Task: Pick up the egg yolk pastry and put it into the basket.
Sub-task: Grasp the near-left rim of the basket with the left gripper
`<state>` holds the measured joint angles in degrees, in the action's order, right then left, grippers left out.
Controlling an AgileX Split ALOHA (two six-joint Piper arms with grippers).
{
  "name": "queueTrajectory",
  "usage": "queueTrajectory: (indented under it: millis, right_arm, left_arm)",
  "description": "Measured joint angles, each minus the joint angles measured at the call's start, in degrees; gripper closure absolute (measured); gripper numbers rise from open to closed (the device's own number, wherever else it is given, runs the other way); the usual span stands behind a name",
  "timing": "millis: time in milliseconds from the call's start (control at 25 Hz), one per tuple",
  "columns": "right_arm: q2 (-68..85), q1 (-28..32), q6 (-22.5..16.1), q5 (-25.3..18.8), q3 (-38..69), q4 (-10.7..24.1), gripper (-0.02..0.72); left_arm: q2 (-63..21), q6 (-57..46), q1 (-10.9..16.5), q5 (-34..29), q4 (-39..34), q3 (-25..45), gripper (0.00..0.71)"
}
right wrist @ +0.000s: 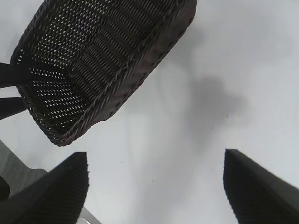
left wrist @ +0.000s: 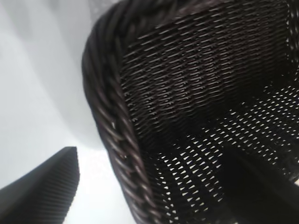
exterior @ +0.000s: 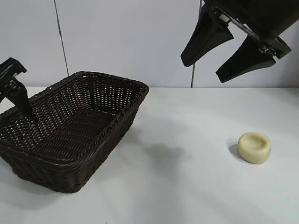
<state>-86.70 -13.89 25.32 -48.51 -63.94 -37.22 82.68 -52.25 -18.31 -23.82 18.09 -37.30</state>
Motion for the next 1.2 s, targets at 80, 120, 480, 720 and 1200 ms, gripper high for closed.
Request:
queueTrajectory:
  millis: [80,120,480,720,1200]
  right_arm:
    - [0.0,0.0,0.0,0.0,0.0,0.0,0.134]
    - [0.0,0.0,0.0,0.0,0.0,0.0,0.134]
    - [0.0,0.0,0.0,0.0,0.0,0.0,0.134]
    - [0.0,0.0,0.0,0.0,0.0,0.0,0.134]
    - [0.0,0.0,0.0,-0.1,0.0,0.0,0.134]
  left_arm:
    - [2.2,0.0,-0.1,0.1,0.0,0.0,0.115]
    - [3.0,0.0,-0.5,0.3,0.0,0.0,0.115]
    - [10.8,0.1,-1.7,4.5,0.1,0.0,0.124]
    - [10.9,0.0,-1.7,5.0,0.3,0.0,0.394]
    - [10.9,-1.6,-1.9,5.4,1.7,-0.4,0.610]
